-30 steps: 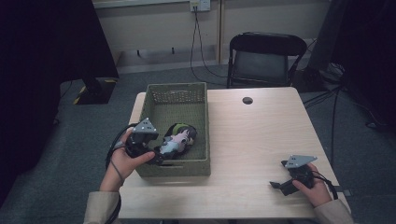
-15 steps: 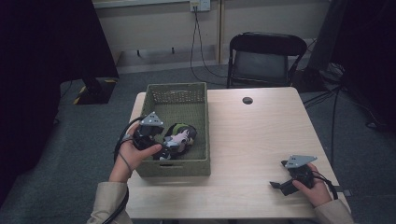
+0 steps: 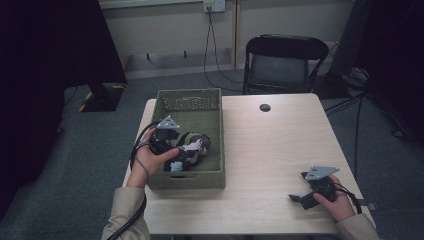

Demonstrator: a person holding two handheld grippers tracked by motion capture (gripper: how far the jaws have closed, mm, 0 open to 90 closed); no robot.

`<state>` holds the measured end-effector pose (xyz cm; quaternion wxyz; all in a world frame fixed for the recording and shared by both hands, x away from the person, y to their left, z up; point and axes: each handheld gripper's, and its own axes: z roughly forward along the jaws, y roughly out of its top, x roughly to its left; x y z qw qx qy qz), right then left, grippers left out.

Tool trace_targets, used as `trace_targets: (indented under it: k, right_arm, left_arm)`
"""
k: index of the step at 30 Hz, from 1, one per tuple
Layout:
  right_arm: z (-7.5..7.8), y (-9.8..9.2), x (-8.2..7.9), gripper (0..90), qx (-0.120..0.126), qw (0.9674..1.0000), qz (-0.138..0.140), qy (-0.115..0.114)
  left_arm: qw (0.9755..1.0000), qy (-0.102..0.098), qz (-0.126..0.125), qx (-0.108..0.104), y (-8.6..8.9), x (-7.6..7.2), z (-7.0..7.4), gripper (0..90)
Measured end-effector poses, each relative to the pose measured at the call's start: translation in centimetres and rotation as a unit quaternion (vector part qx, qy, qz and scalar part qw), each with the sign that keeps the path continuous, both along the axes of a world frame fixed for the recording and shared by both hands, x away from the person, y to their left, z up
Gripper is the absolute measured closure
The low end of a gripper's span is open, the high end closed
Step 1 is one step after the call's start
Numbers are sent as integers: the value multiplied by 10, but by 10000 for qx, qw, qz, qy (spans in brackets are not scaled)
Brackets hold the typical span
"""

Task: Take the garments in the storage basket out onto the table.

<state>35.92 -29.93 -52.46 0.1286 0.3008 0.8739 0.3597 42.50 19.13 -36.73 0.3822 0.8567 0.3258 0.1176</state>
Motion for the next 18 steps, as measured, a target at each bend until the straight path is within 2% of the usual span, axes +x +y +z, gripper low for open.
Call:
trace_targets:
  k: [18]
  right_arm:
    - [0, 0, 0, 0, 0, 10000, 0, -1]
  left_arm:
    - [9997, 76, 224, -41, -10, 29, -16, 47]
